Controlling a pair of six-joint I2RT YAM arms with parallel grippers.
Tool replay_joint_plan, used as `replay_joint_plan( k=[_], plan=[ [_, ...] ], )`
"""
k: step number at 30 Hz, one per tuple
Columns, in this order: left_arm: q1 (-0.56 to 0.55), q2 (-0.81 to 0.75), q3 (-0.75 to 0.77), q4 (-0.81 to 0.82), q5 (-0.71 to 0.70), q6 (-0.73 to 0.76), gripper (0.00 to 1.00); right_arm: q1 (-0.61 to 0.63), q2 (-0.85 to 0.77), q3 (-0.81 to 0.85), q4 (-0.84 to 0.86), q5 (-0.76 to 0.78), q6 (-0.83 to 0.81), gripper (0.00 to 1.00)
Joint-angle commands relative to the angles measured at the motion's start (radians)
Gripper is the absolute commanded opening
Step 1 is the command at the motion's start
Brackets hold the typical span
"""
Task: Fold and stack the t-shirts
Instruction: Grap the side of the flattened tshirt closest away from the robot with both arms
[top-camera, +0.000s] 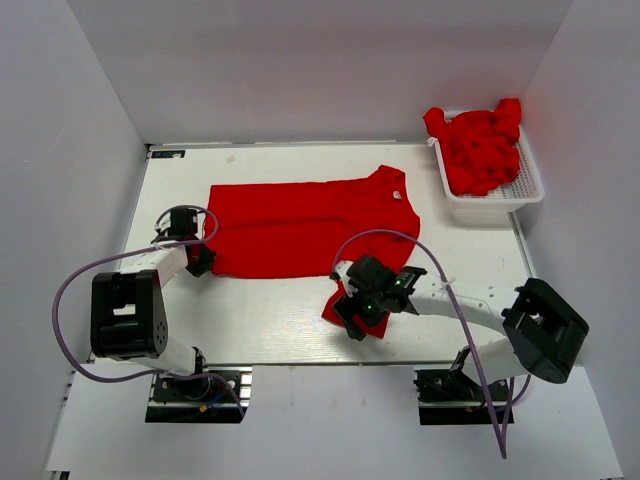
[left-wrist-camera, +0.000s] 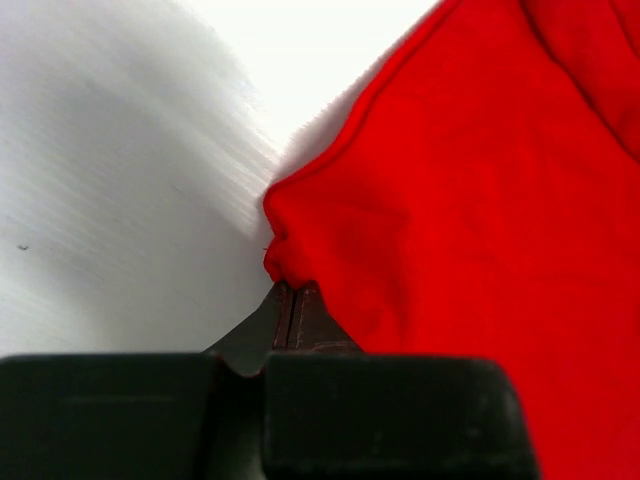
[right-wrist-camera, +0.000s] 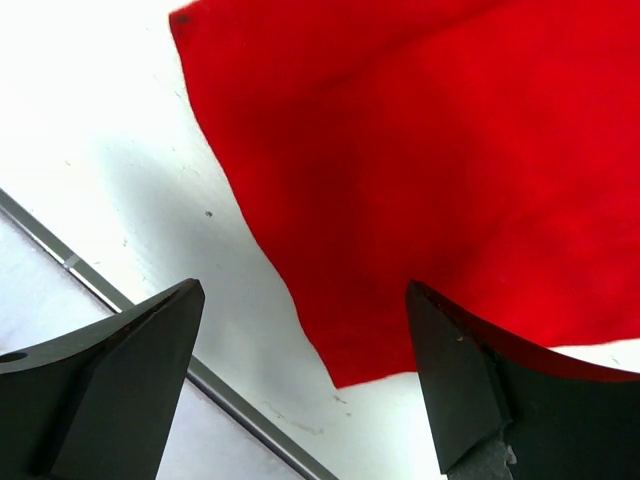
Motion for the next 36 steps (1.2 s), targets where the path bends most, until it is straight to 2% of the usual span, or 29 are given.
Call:
replay_joint_plan(
  k=[1, 5, 6, 8, 9, 13, 14, 15, 22, 26, 31, 36],
  plan=[
    [-0.006, -0.031, -0.023, 0.041, 0.041, 0.01, 0.0, 0.032, 0.041, -0.007, 0.048, 0.056, 0.051, 0.88],
    [-0.006, -0.041, -0.032, 0.052, 0.05, 0.01, 0.0, 0.055, 0.098, -0.006, 0.051, 0.156, 0.106, 0.88],
    [-0.006, -0.05, -0.041, 0.052, 0.05, 0.01, 0.0, 0.059, 0.112, -0.004, 0.051, 0.217, 0.132, 0.84],
    [-0.006, -0.06, -0.05, 0.052, 0.041, 0.01, 0.0, 0.061, 0.135, 0.008, 0.033, 0.233, 0.156, 0.76],
    [-0.006, -0.061, -0.05, 0.052, 0.041, 0.01, 0.0, 0.061, 0.145, 0.01, 0.025, 0.272, 0.175, 0.68],
    [-0.006, -0.08, -0.059, 0.052, 0.032, 0.01, 0.0, 0.065, 0.188, 0.028, -0.013, 0.301, 0.213, 0.13],
    [-0.006, -0.08, -0.059, 0.052, 0.032, 0.001, 0.0, 0.064, 0.198, 0.031, -0.019, 0.302, 0.216, 0.1],
    [-0.006, -0.08, -0.059, 0.052, 0.032, 0.001, 0.0, 0.07, 0.198, 0.031, -0.019, 0.304, 0.215, 0.02],
    [-0.006, -0.111, -0.027, 0.02, 0.032, 0.001, 0.0, 0.073, 0.072, 0.043, -0.041, 0.245, 0.158, 0.0],
    [-0.006, -0.123, 0.016, -0.017, 0.032, 0.001, 0.0, 0.072, 0.012, 0.123, -0.09, 0.248, 0.107, 0.0],
    [-0.006, -0.134, 0.078, -0.05, 0.032, 0.001, 0.0, 0.05, 0.035, 0.211, -0.127, 0.3, 0.063, 0.0],
    [-0.006, -0.059, 0.138, -0.06, 0.052, 0.001, 0.0, -0.016, 0.078, 0.3, -0.081, 0.336, 0.045, 0.0]
  ],
)
